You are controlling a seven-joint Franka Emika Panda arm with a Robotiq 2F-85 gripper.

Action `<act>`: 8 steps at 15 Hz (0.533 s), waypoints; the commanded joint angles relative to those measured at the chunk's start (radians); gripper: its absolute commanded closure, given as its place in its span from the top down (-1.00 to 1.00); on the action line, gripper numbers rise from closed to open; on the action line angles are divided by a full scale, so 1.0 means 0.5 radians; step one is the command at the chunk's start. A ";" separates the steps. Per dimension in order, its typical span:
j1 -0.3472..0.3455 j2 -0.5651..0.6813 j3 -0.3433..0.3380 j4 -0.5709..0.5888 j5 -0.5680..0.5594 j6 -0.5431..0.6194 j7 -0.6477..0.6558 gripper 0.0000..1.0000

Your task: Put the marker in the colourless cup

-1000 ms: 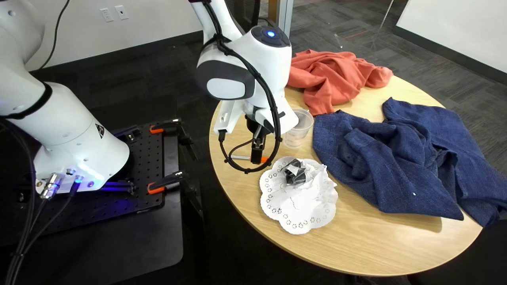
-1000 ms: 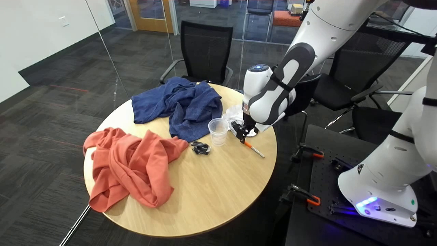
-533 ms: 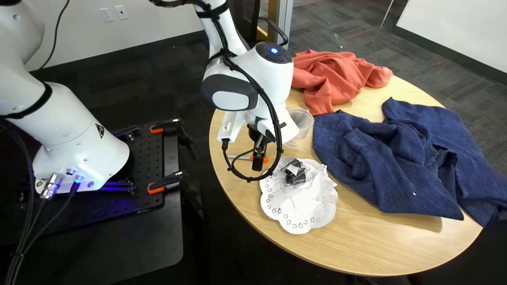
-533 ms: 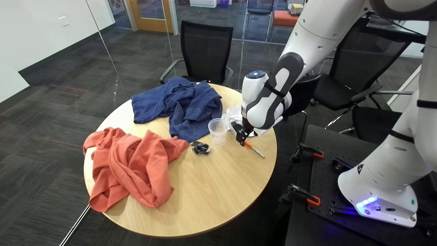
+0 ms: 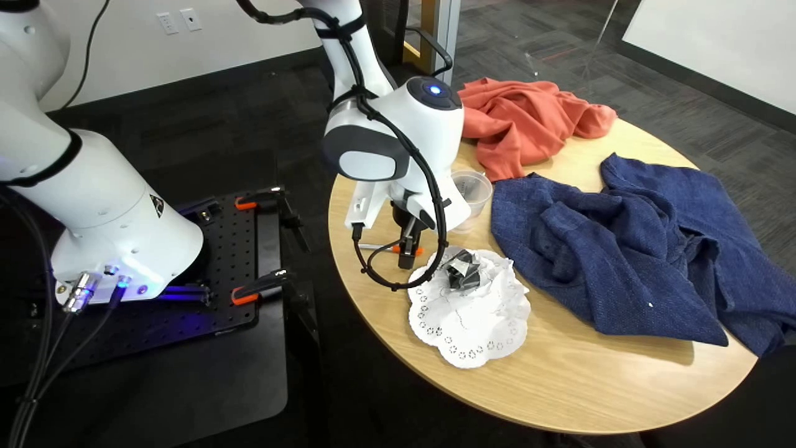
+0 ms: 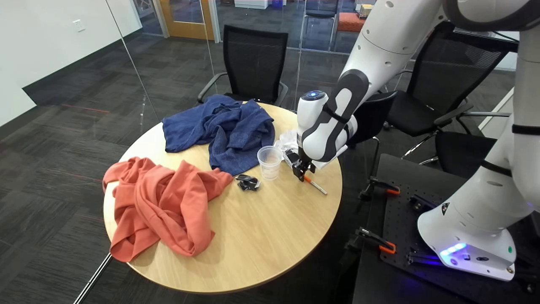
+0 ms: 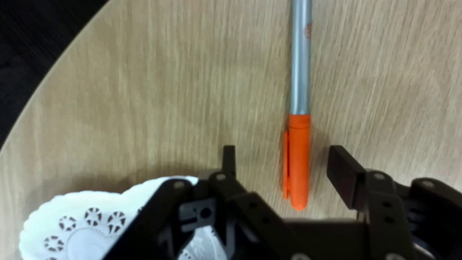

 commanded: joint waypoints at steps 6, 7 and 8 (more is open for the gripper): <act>0.005 0.017 -0.002 0.031 0.004 0.031 0.043 -0.99; 0.018 0.004 -0.010 0.023 -0.004 0.030 0.050 -0.98; 0.034 -0.028 -0.015 0.004 -0.013 0.018 0.055 -0.91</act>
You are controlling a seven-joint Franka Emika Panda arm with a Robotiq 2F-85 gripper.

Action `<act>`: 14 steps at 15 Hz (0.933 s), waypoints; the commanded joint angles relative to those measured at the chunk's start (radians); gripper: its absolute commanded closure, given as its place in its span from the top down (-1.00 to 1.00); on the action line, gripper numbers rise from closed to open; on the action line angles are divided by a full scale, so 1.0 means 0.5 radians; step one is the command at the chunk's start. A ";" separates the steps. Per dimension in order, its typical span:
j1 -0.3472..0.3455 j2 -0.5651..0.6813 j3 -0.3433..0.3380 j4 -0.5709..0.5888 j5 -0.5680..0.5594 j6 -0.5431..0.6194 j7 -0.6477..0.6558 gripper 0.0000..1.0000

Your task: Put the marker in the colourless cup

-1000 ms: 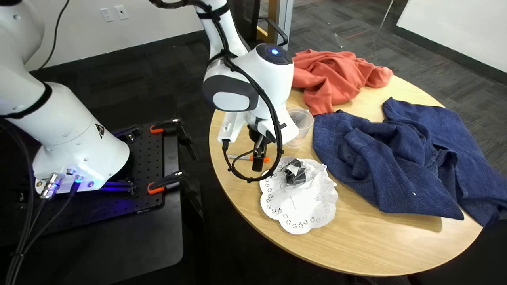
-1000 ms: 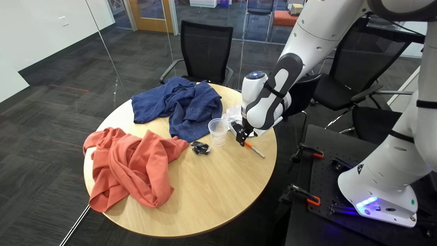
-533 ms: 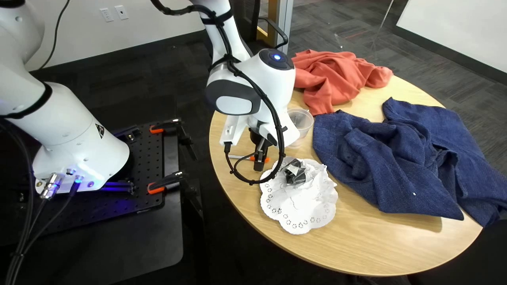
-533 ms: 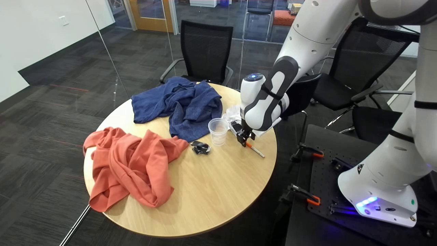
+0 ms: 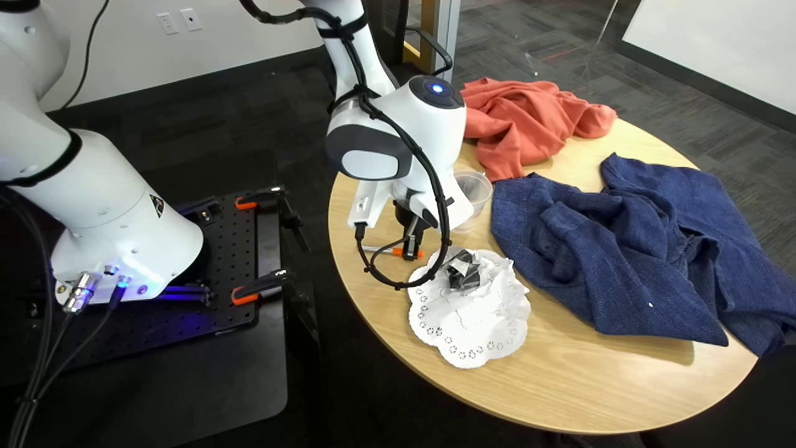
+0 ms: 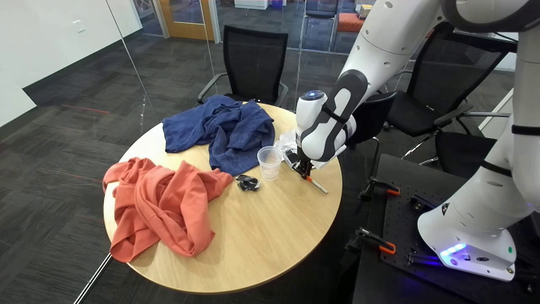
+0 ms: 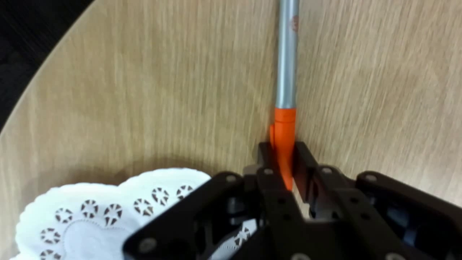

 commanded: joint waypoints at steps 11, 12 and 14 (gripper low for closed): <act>0.262 -0.568 -0.057 -0.223 -0.220 -0.389 0.158 -0.91; 0.254 -0.639 -0.036 -0.242 -0.231 -0.447 0.138 -0.91; 0.244 -0.765 0.001 -0.270 -0.235 -0.524 0.119 -0.91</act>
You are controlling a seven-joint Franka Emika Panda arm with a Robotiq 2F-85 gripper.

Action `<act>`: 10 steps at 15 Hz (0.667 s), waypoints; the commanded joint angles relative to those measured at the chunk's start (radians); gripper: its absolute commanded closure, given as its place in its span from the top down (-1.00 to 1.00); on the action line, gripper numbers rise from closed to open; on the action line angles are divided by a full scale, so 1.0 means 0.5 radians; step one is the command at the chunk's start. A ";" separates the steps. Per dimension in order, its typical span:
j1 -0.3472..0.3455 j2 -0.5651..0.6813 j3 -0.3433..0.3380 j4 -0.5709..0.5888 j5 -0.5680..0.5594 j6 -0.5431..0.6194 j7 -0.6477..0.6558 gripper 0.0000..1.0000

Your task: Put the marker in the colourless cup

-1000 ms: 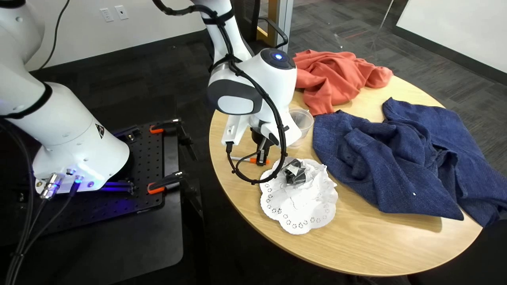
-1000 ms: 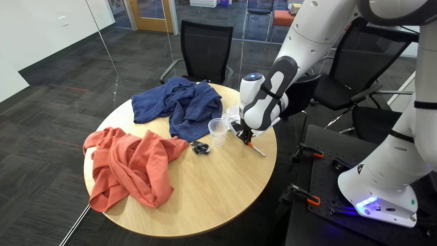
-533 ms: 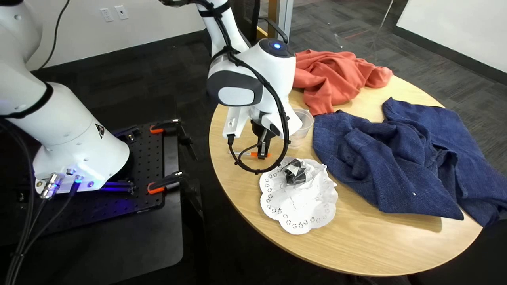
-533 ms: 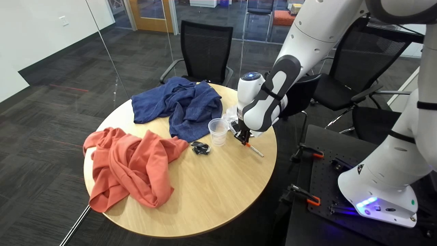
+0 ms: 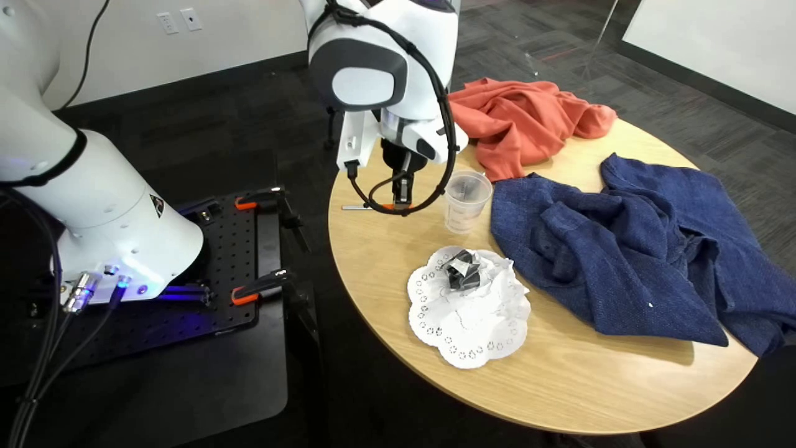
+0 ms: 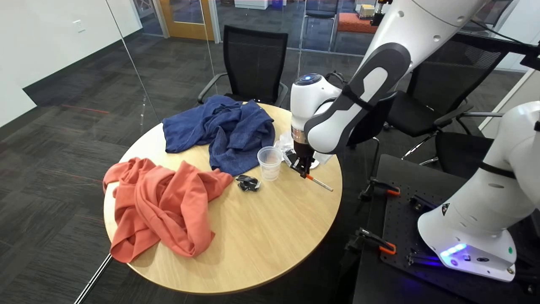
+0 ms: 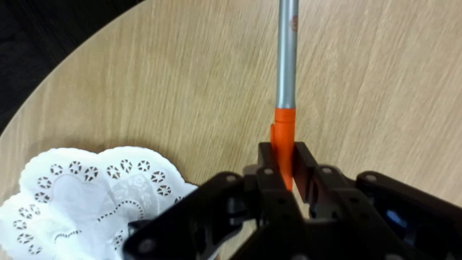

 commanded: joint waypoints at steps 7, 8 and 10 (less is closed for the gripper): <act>-0.017 -0.504 0.138 -0.034 0.015 -0.160 0.090 -0.91; -0.016 -0.506 0.148 0.001 0.003 -0.175 0.126 -0.91; -0.014 -0.510 0.169 0.062 -0.004 -0.197 0.160 -0.91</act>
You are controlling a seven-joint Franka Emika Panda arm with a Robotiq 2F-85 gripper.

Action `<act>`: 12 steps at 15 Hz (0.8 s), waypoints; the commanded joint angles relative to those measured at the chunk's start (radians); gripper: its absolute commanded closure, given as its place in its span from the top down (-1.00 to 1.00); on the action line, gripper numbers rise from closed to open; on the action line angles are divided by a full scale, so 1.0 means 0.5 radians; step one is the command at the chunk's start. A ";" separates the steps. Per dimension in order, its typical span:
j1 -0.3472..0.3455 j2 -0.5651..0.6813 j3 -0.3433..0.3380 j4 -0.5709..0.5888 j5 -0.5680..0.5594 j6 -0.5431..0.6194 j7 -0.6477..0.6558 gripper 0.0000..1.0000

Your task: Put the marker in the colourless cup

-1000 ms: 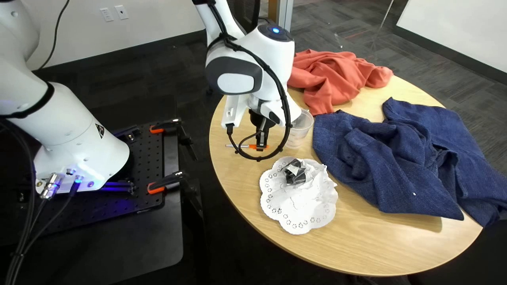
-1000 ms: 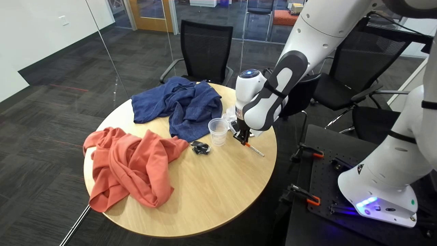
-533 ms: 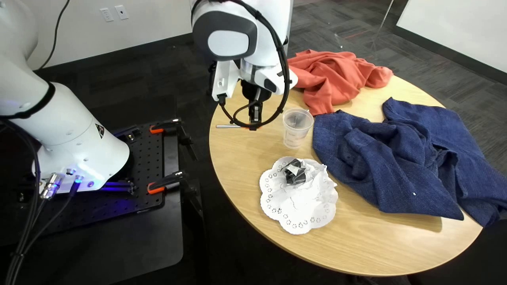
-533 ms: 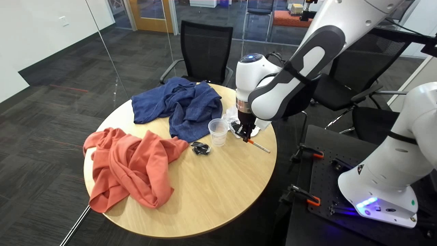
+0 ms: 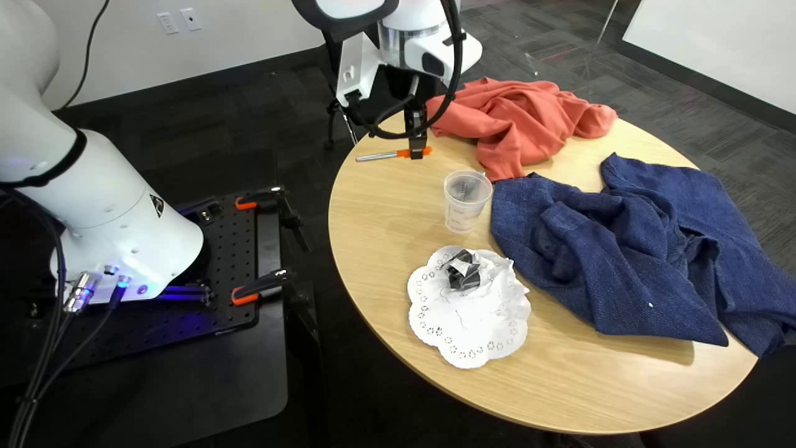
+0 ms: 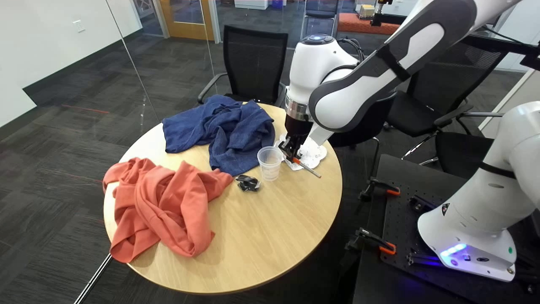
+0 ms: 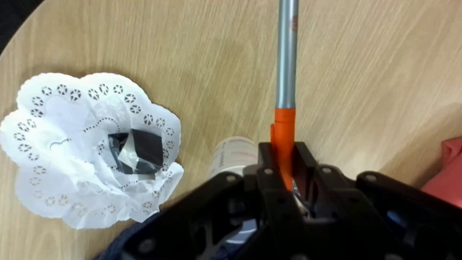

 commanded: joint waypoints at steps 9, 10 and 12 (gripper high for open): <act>0.012 0.021 0.134 0.450 -0.092 -0.437 0.203 -0.91; 0.014 0.030 0.142 0.492 -0.105 -0.499 0.192 -0.91; 0.019 0.046 0.156 0.561 -0.116 -0.604 0.127 -0.91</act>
